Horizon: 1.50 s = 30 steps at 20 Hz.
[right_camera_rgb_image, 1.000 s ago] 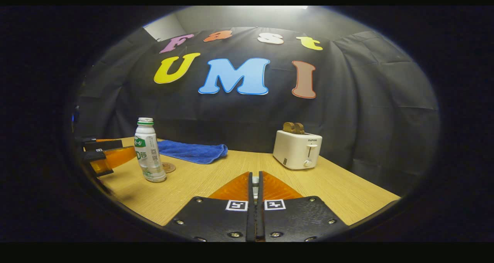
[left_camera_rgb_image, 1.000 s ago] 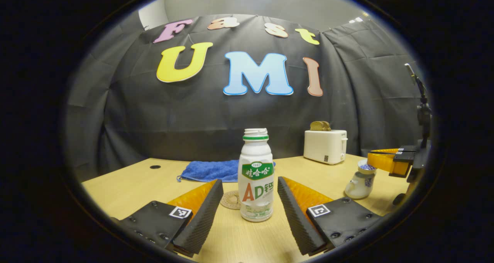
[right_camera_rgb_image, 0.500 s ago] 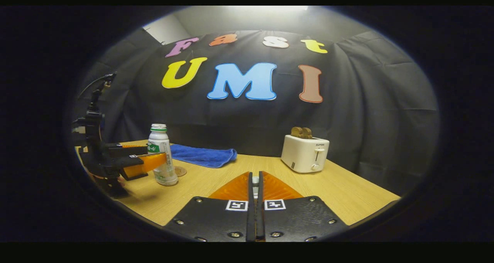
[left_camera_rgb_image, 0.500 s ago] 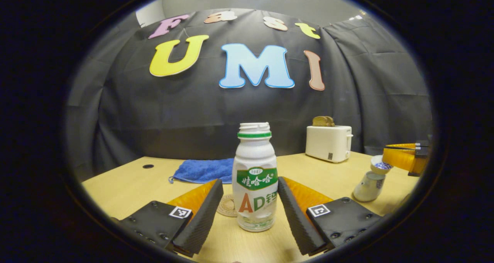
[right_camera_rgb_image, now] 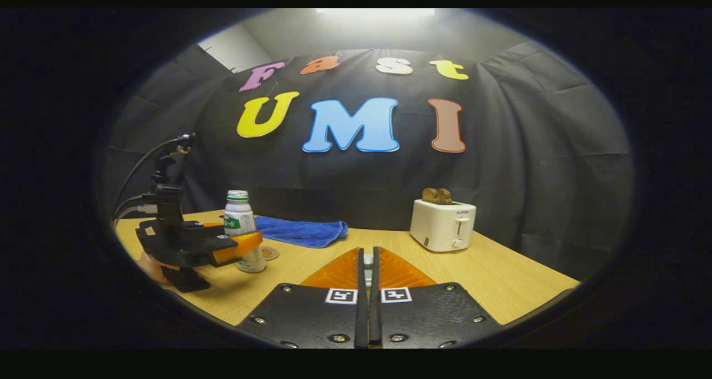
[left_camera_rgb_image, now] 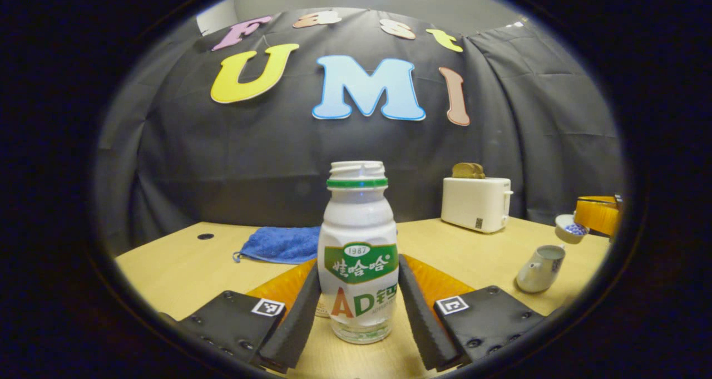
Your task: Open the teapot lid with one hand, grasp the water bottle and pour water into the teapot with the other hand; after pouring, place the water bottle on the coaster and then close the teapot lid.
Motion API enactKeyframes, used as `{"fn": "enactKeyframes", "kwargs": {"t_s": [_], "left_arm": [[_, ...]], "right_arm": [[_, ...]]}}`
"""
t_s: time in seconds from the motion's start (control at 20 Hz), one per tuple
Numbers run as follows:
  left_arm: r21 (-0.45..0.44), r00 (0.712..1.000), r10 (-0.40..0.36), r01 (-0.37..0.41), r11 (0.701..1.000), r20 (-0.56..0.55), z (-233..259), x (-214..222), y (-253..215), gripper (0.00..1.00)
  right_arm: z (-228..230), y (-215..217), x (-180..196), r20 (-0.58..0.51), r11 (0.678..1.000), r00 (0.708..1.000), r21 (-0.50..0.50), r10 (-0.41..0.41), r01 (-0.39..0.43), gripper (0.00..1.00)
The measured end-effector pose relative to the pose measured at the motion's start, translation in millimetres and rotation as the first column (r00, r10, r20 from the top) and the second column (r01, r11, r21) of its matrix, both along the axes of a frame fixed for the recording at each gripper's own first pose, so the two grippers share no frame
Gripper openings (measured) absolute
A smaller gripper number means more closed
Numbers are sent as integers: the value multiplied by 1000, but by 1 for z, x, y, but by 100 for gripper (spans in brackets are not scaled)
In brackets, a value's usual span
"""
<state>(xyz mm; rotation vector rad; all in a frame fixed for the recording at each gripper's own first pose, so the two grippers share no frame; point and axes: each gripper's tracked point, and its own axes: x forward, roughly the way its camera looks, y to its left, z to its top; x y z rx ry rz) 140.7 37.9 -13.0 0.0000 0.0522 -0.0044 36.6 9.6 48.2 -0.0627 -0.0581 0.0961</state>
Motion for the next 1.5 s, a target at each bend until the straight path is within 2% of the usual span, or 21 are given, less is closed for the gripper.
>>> {"fn": "enactKeyframes", "kwargs": {"t_s": [0.15,0.25,0.3,0.35,0.5,0.55,0.6,0.65,0.75,0.8,0.85,0.9,0.95,1.0,1.05,1.1,1.15,1.25,1.35,1.45,1.5], "left_arm": [[-4,1000,14,-14,1000,3,-1,-2,2,78],[-6,1000,3,-3,1000,2,3,-2,1,75],[7,1000,3,-3,1000,11,8,-6,1,70],[30,1000,4,-5,1000,29,17,-10,3,79],[109,999,-8,2,994,53,40,-20,-6,70],[123,999,-13,6,992,52,42,-22,-8,79],[130,999,-19,12,991,50,44,-23,-12,79],[128,998,-25,18,992,50,46,-24,-13,74],[157,998,-46,38,987,45,47,-26,-20,79],[201,998,-58,51,978,30,39,-24,-31,75],[240,997,-67,59,969,26,36,-24,-36,77],[262,996,-82,74,962,19,35,-25,-40,79],[269,995,-97,92,959,7,33,-27,-45,70],[274,993,-116,112,955,-3,29,-28,-51,79],[288,990,-138,135,948,-10,28,-30,-58,75],[320,988,-157,152,935,-10,28,-31,-65,75],[364,985,-173,165,917,-10,26,-32,-70,80],[435,977,-211,201,877,-26,22,-31,-87,75],[480,970,-238,230,846,-45,17,-28,-103,80],[543,966,-247,245,803,-72,9,-24,-114,75],[576,965,-248,249,779,-81,7,-23,-120,80]], "right_arm": [[2,-4,-18,9,1000,1000,-3,10,-10,1],[5,-10,-28,20,1000,1000,26,0,0,0],[7,-11,-32,22,999,1000,50,-2,1,1],[6,-12,-37,19,998,1000,59,-10,8,1],[7,-10,-61,14,996,1000,84,-14,13,1],[7,-9,-64,4,995,1000,102,-6,5,1],[10,-6,-66,-7,991,1000,131,15,-14,1],[17,-4,-69,-7,987,1000,157,27,-26,1],[25,-18,-78,23,993,999,111,-31,29,1],[23,-24,-85,35,995,998,76,-60,57,1],[21,-22,-91,33,996,998,74,-61,58,1],[14,-17,-94,11,994,999,98,-49,47,1],[7,-12,-97,-29,991,999,129,-27,31,1],[3,-7,-101,-64,985,998,171,11,0,1],[5,-4,-103,-72,979,997,203,40,-25,1],[8,-10,-103,-68,981,997,192,28,-15,1],[7,-19,-103,-65,987,998,162,3,8,1],[-1,-24,-107,-77,987,997,159,-9,22,1],[-12,-33,-106,-95,987,995,157,-28,43,1],[-14,-45,-106,-92,985,994,157,-56,70,1],[-17,-50,-106,-91,984,993,158,-68,82,1]]}}
